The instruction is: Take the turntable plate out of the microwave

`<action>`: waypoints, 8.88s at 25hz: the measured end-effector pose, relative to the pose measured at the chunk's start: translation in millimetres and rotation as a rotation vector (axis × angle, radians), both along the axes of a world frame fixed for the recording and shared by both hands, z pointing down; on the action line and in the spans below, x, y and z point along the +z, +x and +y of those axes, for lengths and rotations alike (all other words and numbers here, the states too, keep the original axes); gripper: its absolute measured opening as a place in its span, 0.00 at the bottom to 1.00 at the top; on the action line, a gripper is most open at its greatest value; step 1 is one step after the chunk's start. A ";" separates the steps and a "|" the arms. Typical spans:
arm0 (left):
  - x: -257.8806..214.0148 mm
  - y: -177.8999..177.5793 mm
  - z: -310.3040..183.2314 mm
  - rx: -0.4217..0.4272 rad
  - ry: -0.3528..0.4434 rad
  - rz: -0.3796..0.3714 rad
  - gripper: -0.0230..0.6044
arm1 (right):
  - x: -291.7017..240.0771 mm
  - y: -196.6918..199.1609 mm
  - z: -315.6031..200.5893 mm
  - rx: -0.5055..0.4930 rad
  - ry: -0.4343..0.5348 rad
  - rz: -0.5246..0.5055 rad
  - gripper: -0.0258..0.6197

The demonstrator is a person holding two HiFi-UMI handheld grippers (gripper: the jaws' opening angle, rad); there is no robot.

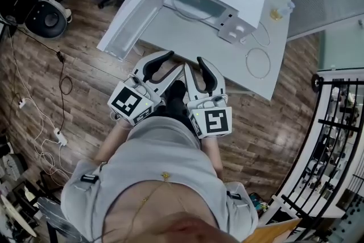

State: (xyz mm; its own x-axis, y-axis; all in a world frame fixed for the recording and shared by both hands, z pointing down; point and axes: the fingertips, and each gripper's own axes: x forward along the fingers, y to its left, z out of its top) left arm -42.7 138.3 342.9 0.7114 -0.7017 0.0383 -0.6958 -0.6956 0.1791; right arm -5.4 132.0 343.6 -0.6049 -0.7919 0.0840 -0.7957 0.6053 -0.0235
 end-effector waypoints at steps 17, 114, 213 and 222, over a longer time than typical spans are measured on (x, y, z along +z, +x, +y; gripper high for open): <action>1.1 19.1 -145.3 0.002 -0.020 -0.013 0.28 | -0.6 18.6 -139.9 -0.011 -0.012 -0.018 0.23; 244.6 -4.5 -275.5 0.033 -0.567 -0.065 0.30 | 244.4 21.2 -262.8 0.236 -0.575 0.050 0.26; 327.2 -55.0 -237.7 -0.341 -0.939 0.416 0.42 | 331.3 64.5 -249.2 0.272 -1.017 -0.846 0.18; 326.1 -71.2 -282.1 -0.414 -0.856 0.360 0.47 | 331.2 66.6 -249.5 0.245 -1.058 -0.901 0.16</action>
State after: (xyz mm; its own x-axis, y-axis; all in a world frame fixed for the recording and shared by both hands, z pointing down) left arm -113.9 -143.8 669.0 0.4872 -0.7328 0.4750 -0.6591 0.0483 0.7505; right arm 61.2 -117.5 674.7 -0.6269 -0.6906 0.3606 -0.3457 -0.1682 -0.9231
